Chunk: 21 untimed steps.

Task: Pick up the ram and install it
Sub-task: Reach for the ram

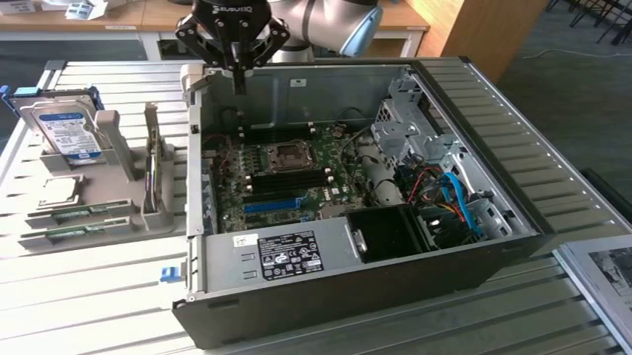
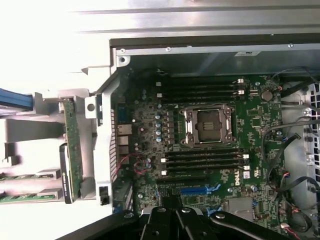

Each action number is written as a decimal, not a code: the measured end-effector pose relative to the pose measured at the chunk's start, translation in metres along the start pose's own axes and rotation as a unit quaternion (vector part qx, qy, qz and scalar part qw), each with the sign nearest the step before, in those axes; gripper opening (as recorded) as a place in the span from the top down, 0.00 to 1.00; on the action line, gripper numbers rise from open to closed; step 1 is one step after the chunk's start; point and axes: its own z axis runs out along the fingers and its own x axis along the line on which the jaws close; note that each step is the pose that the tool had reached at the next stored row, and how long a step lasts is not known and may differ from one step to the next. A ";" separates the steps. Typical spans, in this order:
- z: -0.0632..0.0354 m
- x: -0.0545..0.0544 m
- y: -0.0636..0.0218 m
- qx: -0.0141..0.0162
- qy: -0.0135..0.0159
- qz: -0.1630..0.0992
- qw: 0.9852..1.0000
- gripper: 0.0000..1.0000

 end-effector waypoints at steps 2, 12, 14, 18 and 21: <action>-0.0002 0.005 -0.0004 0.000 0.000 0.000 1.000 0.90; -0.0006 0.030 -0.0022 0.000 0.000 0.000 1.000 0.90; -0.0007 0.035 -0.0026 0.000 0.000 0.000 1.000 0.90; -0.0010 0.044 -0.0033 0.000 0.000 0.000 1.000 0.90; -0.0011 0.053 -0.0039 0.000 0.000 0.000 1.000 0.90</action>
